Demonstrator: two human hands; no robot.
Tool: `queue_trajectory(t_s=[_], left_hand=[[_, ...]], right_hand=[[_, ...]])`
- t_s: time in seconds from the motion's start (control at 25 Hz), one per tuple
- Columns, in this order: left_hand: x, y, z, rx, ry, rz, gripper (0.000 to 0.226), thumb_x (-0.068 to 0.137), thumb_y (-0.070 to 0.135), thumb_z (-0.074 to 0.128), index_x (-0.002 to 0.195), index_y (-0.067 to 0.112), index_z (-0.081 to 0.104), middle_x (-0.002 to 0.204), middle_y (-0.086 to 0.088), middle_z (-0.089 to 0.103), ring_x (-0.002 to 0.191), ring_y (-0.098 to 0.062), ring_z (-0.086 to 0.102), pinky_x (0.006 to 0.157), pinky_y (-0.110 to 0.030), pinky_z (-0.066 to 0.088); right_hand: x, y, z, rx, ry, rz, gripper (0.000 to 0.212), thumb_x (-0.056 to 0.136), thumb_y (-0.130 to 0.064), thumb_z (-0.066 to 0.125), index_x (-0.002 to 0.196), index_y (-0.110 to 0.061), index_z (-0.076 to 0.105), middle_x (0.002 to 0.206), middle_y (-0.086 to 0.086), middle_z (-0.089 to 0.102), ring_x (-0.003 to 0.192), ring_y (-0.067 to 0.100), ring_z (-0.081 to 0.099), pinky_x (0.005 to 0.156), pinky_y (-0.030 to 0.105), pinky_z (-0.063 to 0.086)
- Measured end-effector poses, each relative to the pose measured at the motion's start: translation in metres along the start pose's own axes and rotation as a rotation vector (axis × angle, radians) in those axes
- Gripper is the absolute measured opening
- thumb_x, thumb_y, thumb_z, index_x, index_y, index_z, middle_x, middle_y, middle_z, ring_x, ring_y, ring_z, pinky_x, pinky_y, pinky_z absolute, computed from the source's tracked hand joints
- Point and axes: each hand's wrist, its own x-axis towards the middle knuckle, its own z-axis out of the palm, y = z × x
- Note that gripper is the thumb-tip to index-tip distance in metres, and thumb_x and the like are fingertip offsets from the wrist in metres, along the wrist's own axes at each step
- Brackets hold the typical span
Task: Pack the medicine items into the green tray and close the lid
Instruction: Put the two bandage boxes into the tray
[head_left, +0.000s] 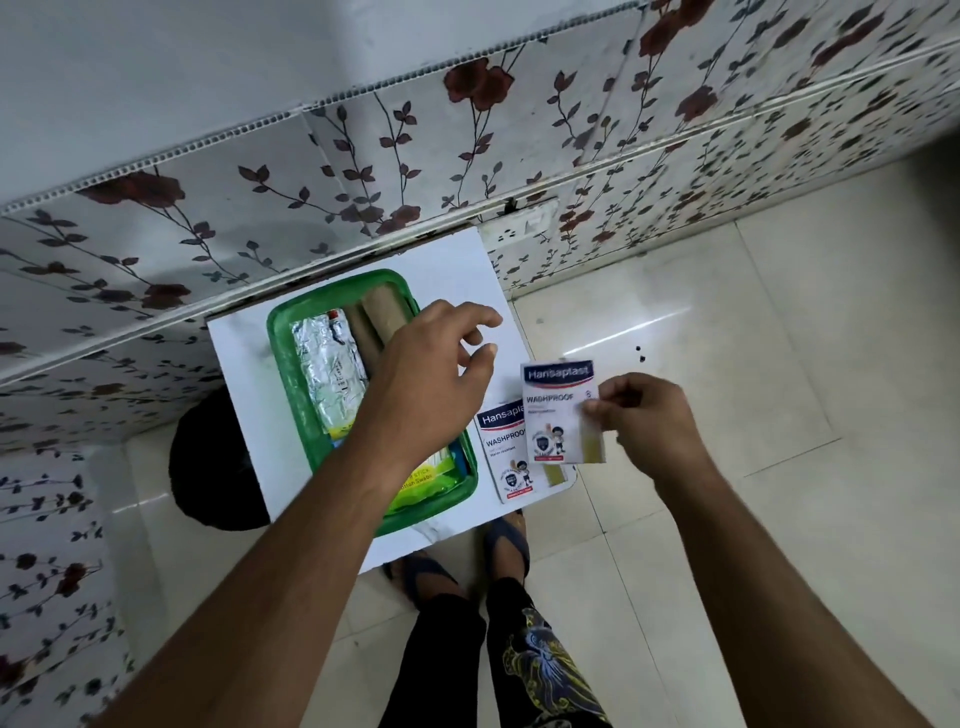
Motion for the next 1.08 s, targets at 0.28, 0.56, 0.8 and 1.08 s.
queue_trajectory(t_s=[0.28,0.56,0.8,1.08], left_hand=[[-0.025,0.007,-0.027,-0.431,-0.096,-0.248,0.060,0.088,0.009,0.066,0.133,0.044,0.046,0.108,0.019,0.067,0.095,-0.006,0.069,0.076,-0.036,0.060],[-0.031,-0.062,-0.078,-0.220,0.304,-0.417,0.048,0.085,0.002,0.067,0.121,0.032,0.052,0.092,0.022,0.063,0.086,-0.011,0.068,0.062,-0.020,0.052],[-0.023,-0.078,-0.066,0.425,0.290,-0.326,0.058,0.080,0.030,0.074,0.132,0.024,0.048,0.120,-0.010,0.051,0.101,-0.030,0.057,0.077,-0.043,0.053],[-0.036,-0.093,-0.062,0.812,0.160,-0.174,0.074,0.068,0.063,0.072,0.131,0.029,0.056,0.135,-0.016,0.041,0.116,-0.037,0.037,0.089,-0.049,0.039]], right_hand=[[-0.040,-0.068,0.017,0.245,-0.285,-0.105,0.010,0.083,-0.013,0.072,0.089,-0.005,0.069,0.078,0.005,0.073,0.062,0.011,0.062,0.056,0.021,0.045],[-0.005,-0.010,0.043,-0.450,-0.093,-0.038,0.056,0.078,-0.039,0.077,0.126,-0.021,0.056,0.115,0.005,0.064,0.088,0.017,0.060,0.069,0.030,0.045],[-0.003,0.024,0.061,-0.558,-0.077,-0.023,0.064,0.067,-0.045,0.080,0.122,-0.030,0.051,0.110,0.002,0.063,0.082,0.019,0.067,0.072,0.039,0.058],[-0.008,0.025,0.061,-0.549,0.027,-0.067,0.040,0.078,-0.033,0.075,0.115,-0.023,0.062,0.106,-0.001,0.070,0.082,0.019,0.068,0.069,0.031,0.052]])
